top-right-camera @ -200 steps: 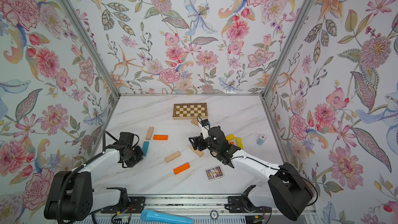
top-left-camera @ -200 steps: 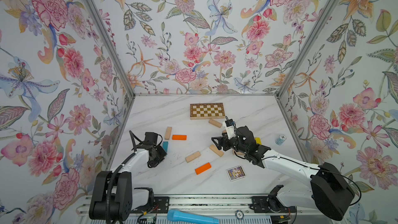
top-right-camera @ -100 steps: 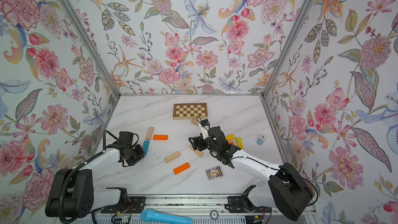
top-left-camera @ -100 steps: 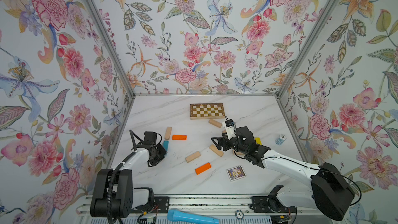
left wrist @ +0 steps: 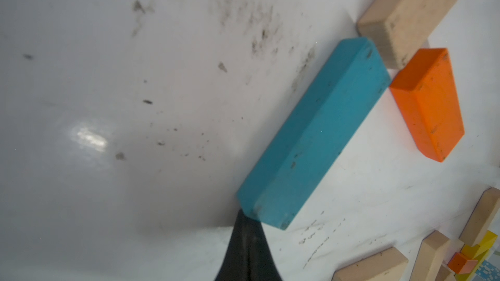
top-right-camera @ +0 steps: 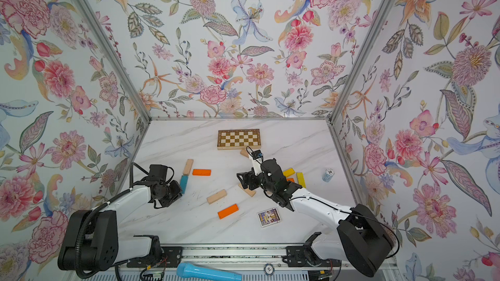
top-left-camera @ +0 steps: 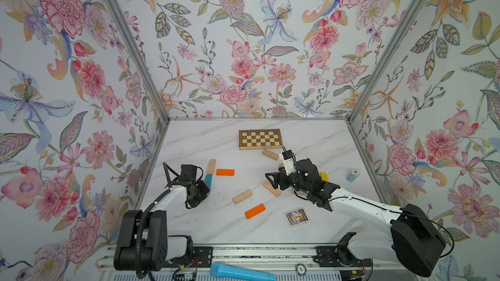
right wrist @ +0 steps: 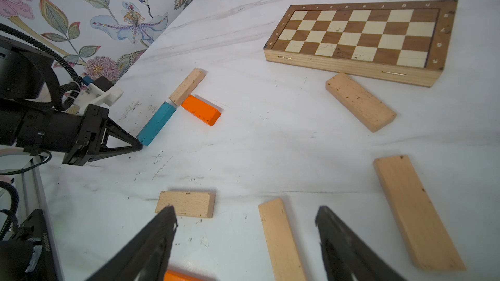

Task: Assemble the number 6 with building blocks
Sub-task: Assemble the building block at the center of the board.

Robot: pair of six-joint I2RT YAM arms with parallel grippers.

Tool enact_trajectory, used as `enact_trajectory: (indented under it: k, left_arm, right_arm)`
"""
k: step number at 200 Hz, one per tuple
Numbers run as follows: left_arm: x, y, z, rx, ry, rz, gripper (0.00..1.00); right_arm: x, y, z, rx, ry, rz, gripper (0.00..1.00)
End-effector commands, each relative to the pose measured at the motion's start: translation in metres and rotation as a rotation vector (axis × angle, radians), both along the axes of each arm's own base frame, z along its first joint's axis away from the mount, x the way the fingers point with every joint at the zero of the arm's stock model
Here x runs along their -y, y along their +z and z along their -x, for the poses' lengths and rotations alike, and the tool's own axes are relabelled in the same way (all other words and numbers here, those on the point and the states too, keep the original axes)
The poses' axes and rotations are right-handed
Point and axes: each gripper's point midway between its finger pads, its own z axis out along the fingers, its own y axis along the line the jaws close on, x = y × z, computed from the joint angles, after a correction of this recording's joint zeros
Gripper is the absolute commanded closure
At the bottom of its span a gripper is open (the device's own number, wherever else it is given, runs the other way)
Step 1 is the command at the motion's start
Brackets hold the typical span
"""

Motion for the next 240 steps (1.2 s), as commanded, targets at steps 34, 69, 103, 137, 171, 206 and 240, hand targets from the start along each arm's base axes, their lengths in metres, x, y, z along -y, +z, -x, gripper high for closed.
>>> enact_trajectory:
  k: [34,69,103,137,171,206,240]
  left_arm:
    - [-0.008,-0.004,0.003,-0.033,-0.008,-0.025,1.0]
    - [-0.01,-0.006,0.004,-0.039,-0.01,-0.027,1.0]
    - [-0.012,-0.006,0.003,-0.037,-0.012,-0.029,1.0]
    - [-0.014,-0.004,0.0,-0.031,-0.013,-0.028,1.0]
    - [-0.015,-0.004,0.0,-0.034,-0.015,-0.026,1.0]
    - [-0.015,-0.004,-0.001,-0.027,-0.013,-0.018,1.0]
    - [-0.012,0.0,0.0,-0.014,-0.01,0.003,1.0]
  right_arm:
    - [-0.002,0.012,-0.002,0.027,-0.008,-0.008,0.17]
    - [-0.002,0.011,-0.001,0.022,-0.007,-0.005,0.17]
    - [-0.002,0.011,-0.001,0.022,-0.008,-0.004,0.17]
    - [-0.004,0.01,-0.001,0.021,-0.005,-0.002,0.17]
    - [-0.005,0.009,-0.001,0.019,-0.003,0.001,0.17]
    - [-0.008,0.006,-0.001,0.014,0.002,0.008,0.17]
    - [-0.012,0.006,-0.001,0.009,0.009,0.01,0.17]
